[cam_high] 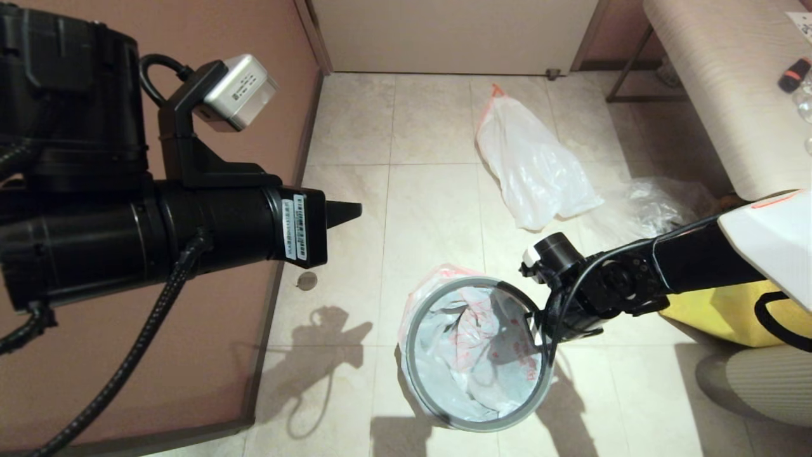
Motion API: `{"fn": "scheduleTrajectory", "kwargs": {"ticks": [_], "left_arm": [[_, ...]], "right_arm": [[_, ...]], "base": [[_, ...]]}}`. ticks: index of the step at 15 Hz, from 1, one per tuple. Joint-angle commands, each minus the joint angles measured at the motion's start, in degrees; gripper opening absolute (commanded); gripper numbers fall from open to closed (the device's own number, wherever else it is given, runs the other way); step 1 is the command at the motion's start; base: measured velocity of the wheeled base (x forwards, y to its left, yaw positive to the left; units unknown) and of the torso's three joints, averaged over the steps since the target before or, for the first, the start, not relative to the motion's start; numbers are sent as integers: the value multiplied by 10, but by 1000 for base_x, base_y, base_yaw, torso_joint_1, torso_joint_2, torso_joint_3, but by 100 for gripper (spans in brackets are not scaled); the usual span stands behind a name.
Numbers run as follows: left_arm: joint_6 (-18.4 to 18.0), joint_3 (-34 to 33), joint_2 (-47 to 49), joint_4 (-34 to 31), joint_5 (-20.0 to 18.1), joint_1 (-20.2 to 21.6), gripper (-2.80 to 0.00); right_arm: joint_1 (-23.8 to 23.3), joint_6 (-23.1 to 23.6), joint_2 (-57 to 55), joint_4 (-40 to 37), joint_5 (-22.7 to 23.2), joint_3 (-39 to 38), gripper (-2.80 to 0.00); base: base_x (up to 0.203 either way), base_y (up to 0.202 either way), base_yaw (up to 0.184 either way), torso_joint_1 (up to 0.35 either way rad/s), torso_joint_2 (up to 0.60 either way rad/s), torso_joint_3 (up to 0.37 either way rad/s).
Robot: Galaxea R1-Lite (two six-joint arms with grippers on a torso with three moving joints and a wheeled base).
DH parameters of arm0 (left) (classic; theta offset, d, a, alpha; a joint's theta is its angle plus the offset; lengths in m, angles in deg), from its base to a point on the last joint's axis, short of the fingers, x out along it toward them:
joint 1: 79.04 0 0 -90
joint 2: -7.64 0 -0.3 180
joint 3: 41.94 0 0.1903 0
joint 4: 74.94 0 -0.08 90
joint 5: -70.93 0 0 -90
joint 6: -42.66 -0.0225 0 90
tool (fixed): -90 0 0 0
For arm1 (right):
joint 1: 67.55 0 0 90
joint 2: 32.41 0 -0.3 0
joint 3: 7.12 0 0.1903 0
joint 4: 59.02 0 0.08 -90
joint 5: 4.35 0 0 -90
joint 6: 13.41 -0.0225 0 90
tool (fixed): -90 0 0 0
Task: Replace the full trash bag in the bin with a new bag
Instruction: Place the trash can ring on the trash can
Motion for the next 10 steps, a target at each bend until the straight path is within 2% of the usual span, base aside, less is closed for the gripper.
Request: {"fn": "scheduleTrajectory", "kwargs": {"ticks": [1, 6, 10], "left_arm": [[1, 0, 5, 0, 0, 0, -280], [1, 0, 12, 0, 1, -3, -280], [1, 0, 8, 0, 1, -6, -280]], "right_arm": [[7, -1, -9, -2, 0, 2, -280], [25, -8, 4, -3, 1, -10, -280], [24, -12, 1, 0, -18, -14, -280]], "base": [[0, 0, 0, 0, 0, 0], [0, 0, 0, 0, 0, 0], [0, 0, 0, 0, 0, 0]]}}
